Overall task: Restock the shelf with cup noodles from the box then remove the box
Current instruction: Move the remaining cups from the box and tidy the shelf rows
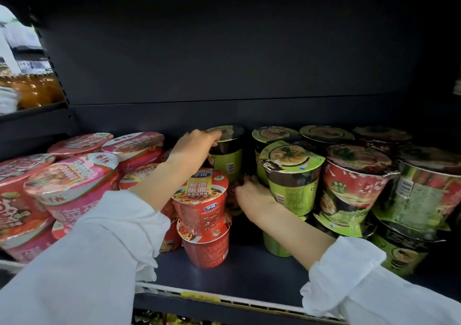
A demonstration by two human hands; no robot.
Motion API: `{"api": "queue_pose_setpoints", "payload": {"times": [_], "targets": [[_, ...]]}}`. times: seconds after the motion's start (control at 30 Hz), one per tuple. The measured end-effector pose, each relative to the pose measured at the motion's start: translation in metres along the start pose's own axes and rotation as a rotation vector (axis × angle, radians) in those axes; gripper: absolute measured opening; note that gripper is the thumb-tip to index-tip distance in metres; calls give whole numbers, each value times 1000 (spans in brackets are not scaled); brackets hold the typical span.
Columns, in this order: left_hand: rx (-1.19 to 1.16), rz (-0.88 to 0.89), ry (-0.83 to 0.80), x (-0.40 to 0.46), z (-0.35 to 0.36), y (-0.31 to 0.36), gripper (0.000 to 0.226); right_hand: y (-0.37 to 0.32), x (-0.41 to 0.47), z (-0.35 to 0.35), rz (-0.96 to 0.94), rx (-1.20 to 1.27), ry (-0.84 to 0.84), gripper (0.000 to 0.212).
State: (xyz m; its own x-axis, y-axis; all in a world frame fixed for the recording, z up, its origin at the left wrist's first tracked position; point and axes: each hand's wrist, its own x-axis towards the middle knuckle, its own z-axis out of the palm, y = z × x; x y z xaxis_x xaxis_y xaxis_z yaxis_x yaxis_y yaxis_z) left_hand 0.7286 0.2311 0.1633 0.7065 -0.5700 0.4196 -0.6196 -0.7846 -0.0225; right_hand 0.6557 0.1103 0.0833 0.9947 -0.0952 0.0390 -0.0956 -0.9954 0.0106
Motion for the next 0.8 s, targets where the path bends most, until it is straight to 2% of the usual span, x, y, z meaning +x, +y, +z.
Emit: {"api": "queue_pose_setpoints", "payload": {"times": [0.23,0.4,0.63,0.73,0.8], "targets": [[120,-30,-1,-3,2,4,37,-3,8,1,12,32,-45,51],[179,-29,35,-5,6,3,37,-5,10,0,55,50,-44,44],[184,-62,87,0,11,10,31,0,13,-8,-20,162,-83,32],[164,-40,85,1,9,9,35,-1,12,-9,-22,114,-127,39],[157,-43,93,0,7,4,32,-3,12,-7,-12,74,-65,43]]}}
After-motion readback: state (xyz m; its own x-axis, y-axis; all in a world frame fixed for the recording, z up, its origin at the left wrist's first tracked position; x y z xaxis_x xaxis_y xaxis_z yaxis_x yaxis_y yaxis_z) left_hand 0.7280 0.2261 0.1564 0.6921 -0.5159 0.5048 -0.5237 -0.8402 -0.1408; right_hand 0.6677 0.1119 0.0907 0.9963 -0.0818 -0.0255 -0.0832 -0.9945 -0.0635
